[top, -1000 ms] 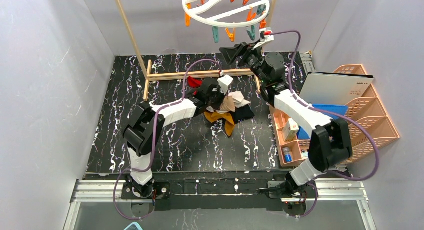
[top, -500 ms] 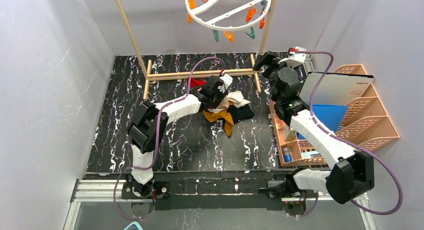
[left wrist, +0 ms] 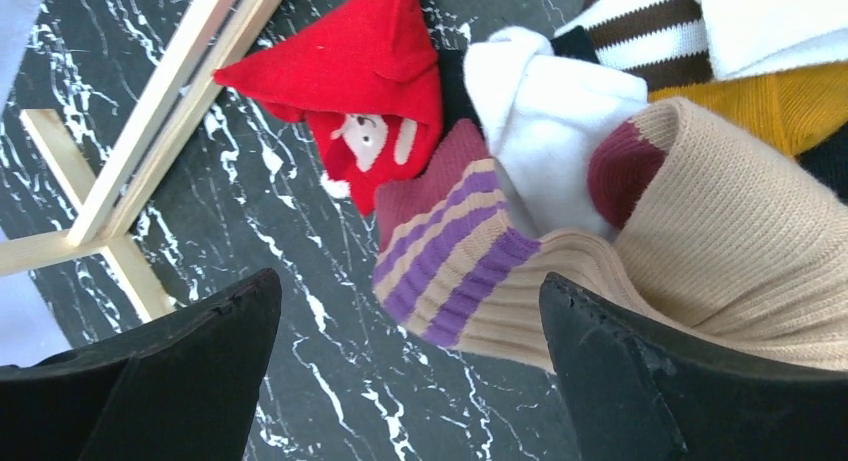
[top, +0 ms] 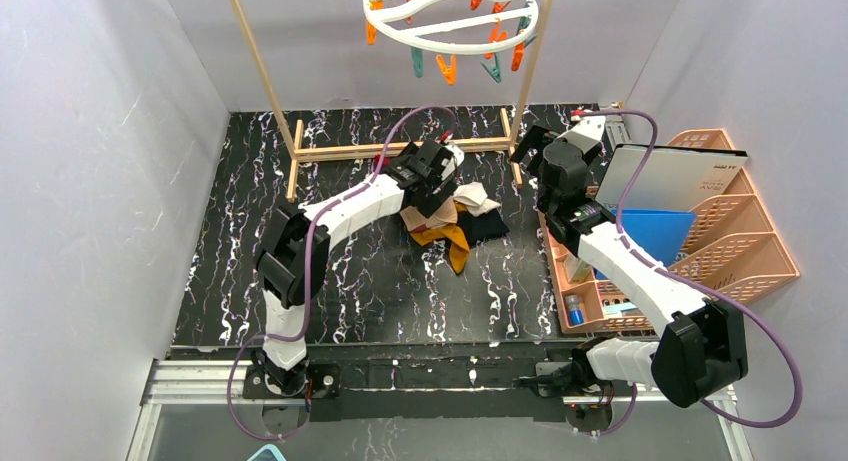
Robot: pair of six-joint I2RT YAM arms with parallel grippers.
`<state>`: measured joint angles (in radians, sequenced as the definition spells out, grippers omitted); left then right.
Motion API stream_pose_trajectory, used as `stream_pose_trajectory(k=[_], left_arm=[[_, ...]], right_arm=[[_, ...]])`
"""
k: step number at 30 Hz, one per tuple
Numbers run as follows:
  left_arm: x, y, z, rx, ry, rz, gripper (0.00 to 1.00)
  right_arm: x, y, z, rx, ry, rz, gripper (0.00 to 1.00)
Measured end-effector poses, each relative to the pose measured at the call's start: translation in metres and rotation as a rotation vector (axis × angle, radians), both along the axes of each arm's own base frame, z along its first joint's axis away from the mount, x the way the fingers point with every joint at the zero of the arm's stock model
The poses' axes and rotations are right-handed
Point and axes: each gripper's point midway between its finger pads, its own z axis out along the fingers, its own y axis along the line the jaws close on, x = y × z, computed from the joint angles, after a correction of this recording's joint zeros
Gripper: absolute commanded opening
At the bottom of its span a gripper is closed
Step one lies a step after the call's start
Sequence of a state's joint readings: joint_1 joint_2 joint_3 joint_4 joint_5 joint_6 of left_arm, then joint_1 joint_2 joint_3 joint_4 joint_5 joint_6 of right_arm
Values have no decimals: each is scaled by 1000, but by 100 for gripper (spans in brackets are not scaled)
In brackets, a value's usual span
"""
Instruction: Remove the socks clipped to the hanger
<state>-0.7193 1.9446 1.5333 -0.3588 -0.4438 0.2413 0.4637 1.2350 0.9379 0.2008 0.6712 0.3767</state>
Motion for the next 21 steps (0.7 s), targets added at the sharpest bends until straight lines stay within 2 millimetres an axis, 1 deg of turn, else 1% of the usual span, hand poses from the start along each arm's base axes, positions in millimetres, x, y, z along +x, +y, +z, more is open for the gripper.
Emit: stream_pose_trajectory(k=[2, 5, 6, 8, 10, 12, 14, 16, 17, 19, 21], left_arm=[[0, 1, 10, 6, 4, 12, 98], [2, 2, 34, -2, -1, 36, 98], [3, 2, 39, -6, -6, 43, 98], [3, 9, 45, 3, -7, 72, 98], [0, 19, 41, 15, 10, 105, 99], [-4, 32, 31, 16, 35, 139, 98], [-10, 57, 17, 4, 73, 197, 99], [-15, 80, 10, -22, 79, 248, 98], [-18, 94, 10, -41, 66, 275, 99], [-25, 115, 20, -96, 12, 314, 99], [-29, 123, 38, -188, -55, 323, 98]], right_arm=[[0, 0, 0, 6, 0, 0, 98], [1, 2, -3, 14, 7, 9, 98], [1, 3, -5, 13, 14, 13, 98], [2, 4, -10, 10, 30, 20, 98], [2, 7, -15, 8, 45, 32, 98], [2, 11, -19, 2, 60, 59, 98], [3, 19, -26, -7, 83, 98, 98], [5, 29, -35, -17, 121, 148, 98], [7, 35, -39, -23, 139, 183, 98], [6, 48, -51, -34, 179, 260, 98], [2, 59, -60, -39, 212, 338, 98]])
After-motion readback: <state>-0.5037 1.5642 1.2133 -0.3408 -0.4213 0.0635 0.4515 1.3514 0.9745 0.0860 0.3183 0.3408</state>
